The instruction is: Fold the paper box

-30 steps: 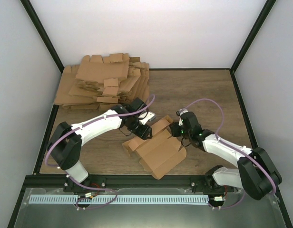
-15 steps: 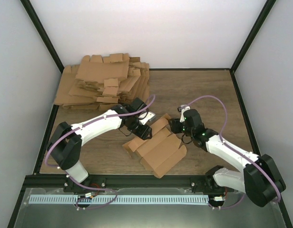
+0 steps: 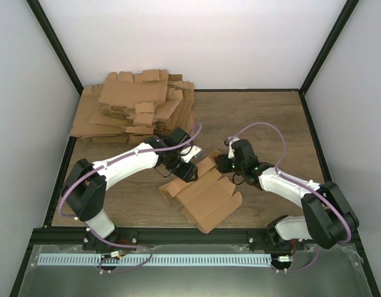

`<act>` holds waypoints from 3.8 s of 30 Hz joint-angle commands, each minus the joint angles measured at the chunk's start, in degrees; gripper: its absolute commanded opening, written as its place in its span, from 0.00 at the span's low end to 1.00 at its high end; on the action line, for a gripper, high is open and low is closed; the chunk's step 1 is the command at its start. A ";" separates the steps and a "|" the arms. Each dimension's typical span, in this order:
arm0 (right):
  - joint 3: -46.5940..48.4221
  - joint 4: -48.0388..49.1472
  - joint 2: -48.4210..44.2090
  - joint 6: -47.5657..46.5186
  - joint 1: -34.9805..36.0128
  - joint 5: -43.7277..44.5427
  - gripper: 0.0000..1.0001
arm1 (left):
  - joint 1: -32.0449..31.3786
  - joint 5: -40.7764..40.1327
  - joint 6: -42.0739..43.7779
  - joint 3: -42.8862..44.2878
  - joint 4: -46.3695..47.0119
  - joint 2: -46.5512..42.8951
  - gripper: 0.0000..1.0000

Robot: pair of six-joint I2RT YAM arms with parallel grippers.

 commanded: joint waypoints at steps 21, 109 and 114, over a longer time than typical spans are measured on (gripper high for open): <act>1.70 0.71 2.91 -2.88 -0.16 -2.08 0.46 | -0.14 -0.81 0.85 1.80 -1.05 0.95 0.55; -0.37 4.67 4.65 -2.42 5.02 4.21 0.01 | -3.06 -11.52 0.43 4.57 -4.30 2.28 0.51; -0.38 1.82 2.38 -1.98 5.17 4.28 0.01 | -2.96 -11.92 0.51 4.83 -4.64 2.64 0.51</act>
